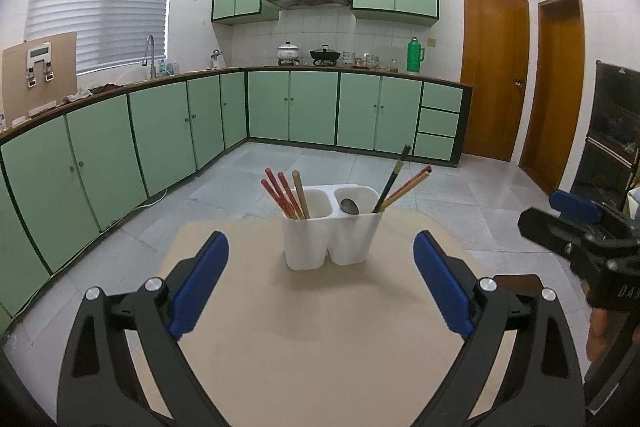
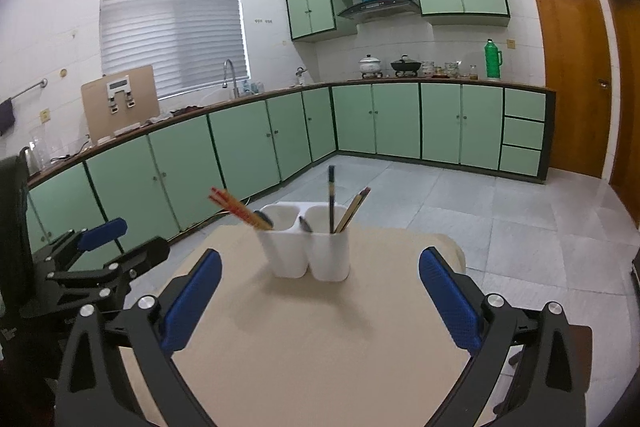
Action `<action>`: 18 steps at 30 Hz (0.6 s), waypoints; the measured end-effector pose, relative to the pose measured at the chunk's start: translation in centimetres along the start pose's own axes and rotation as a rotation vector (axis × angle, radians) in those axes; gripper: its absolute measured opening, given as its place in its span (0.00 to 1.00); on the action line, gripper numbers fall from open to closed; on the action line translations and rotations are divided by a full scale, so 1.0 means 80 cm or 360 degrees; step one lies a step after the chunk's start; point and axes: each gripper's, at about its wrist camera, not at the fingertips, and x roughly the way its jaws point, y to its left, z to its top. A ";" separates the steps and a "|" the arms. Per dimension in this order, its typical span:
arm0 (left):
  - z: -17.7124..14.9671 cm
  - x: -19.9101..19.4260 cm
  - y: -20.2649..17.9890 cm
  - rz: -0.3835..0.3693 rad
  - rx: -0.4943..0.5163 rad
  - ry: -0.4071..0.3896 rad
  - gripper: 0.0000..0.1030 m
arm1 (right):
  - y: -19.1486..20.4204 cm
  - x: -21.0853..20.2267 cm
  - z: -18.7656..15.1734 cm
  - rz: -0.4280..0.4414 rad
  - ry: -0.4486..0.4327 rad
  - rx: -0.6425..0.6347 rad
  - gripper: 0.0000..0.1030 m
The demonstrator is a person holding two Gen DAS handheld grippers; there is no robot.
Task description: Organize utensils
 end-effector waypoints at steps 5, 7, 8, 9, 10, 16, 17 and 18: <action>0.001 -0.021 -0.004 -0.0011 -0.0004 -0.0019 0.88 | 0.012 -0.020 -0.003 0.0012 -0.0010 -0.0022 0.94; 0.002 -0.030 -0.003 -0.0010 -0.0001 -0.0033 0.88 | 0.016 -0.025 -0.002 0.0001 -0.0018 -0.0037 0.94; 0.002 -0.035 -0.003 -0.0008 0.0000 -0.0044 0.88 | 0.020 -0.028 -0.001 -0.0008 -0.0025 -0.0048 0.94; 0.003 -0.038 -0.004 -0.0009 0.0000 -0.0050 0.88 | 0.021 -0.031 0.000 -0.0011 -0.0032 -0.0055 0.94; 0.004 -0.042 -0.004 -0.0011 -0.0002 -0.0057 0.88 | 0.023 -0.034 0.002 -0.0010 -0.0038 -0.0057 0.94; 0.011 -0.060 -0.003 -0.0015 -0.0012 -0.0102 0.88 | 0.028 -0.042 0.008 -0.0014 -0.0048 -0.0075 0.94; 0.011 -0.062 -0.004 -0.0015 -0.0009 -0.0110 0.88 | 0.030 -0.042 0.008 -0.0018 -0.0047 -0.0081 0.94; 0.011 -0.065 -0.004 -0.0016 -0.0006 -0.0116 0.89 | 0.032 -0.042 0.008 -0.0020 -0.0044 -0.0087 0.94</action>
